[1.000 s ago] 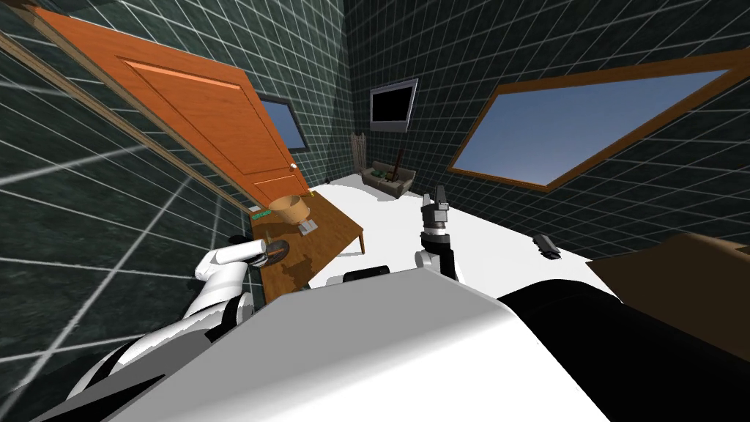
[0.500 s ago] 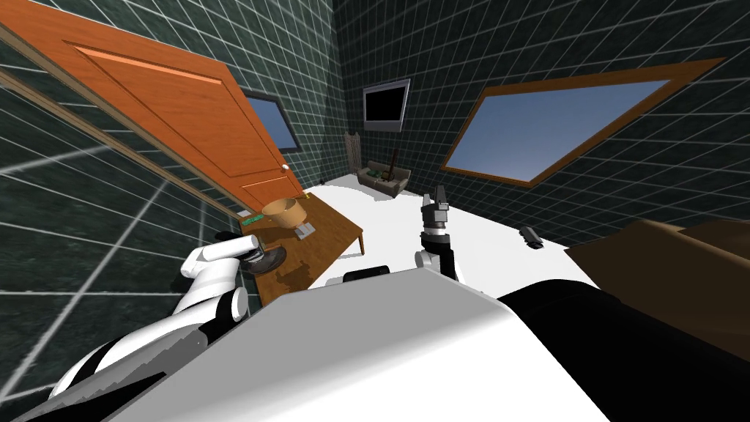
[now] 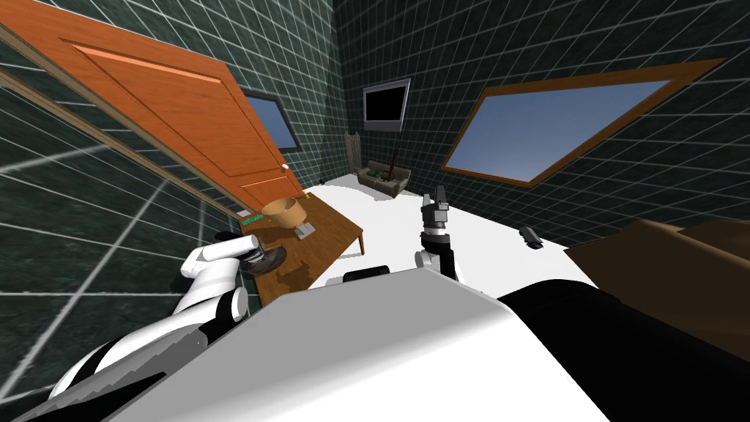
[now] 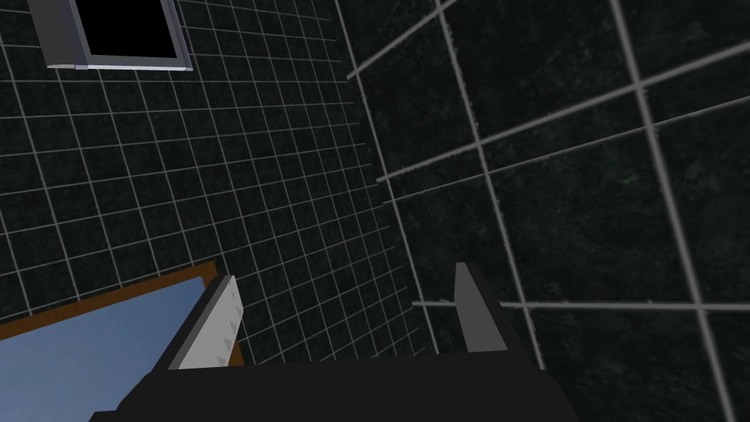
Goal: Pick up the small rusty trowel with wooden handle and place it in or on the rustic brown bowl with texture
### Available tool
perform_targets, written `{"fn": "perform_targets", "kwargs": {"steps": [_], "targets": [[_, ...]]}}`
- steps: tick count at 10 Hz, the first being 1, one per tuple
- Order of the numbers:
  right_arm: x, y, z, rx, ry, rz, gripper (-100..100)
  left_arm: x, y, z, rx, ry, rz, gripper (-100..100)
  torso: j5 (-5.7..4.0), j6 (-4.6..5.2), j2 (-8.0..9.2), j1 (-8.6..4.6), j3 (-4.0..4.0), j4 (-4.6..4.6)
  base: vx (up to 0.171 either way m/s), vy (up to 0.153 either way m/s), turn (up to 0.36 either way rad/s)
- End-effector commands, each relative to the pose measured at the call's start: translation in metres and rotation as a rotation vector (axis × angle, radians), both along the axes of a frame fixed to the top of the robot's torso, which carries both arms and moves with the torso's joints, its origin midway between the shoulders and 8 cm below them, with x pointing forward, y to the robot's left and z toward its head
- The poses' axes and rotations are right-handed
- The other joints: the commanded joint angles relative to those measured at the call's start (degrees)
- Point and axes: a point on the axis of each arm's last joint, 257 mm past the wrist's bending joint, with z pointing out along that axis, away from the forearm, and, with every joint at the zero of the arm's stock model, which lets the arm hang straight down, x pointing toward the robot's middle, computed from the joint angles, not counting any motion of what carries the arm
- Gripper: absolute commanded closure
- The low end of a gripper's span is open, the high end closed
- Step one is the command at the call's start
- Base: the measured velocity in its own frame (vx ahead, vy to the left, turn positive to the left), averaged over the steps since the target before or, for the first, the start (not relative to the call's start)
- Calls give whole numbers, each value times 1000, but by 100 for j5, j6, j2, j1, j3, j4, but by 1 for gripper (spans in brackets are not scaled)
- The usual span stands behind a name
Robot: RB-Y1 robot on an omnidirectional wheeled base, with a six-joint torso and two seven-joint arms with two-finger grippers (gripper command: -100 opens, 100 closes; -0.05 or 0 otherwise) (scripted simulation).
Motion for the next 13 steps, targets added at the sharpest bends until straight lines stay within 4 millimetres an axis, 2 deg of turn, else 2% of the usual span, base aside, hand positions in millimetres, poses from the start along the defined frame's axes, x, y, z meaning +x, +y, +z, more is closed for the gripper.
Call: {"fn": "perform_targets", "kwargs": {"steps": [1, 9, 10, 11, 13], "targets": [[0, 0, 0, 0, 0, 0, 0, 2, 3, 11, 0, -1, 4, -100, 0, 0, 0, 0, 0, 0, -15, -7, -33], [0, 0, 0, 0, 0, 0, 0, 9, 14, 57, 0, -7, 19, -100, -1, 0, 10, -5, 6, 2, -26, -9, -23], [0, 0, 0, 0, 0, 0, 0, 8, 13, 52, 1, -8, 18, -100, -1, 0, 9, -5, 6, 2, -9, -4, -4], [0, 0, 0, 0, 0, 0, 0, 8, 13, 53, 0, -6, 18, 0, 0, -1, 5, -2, 3, 1, 0, 0, 0], [0, 0, 0, 0, 0, 0, 0, 8, 13, 53, 0, -6, 18, 0, 0, 0, 1, 0, 1, 0, 0, 0, 0]]}}
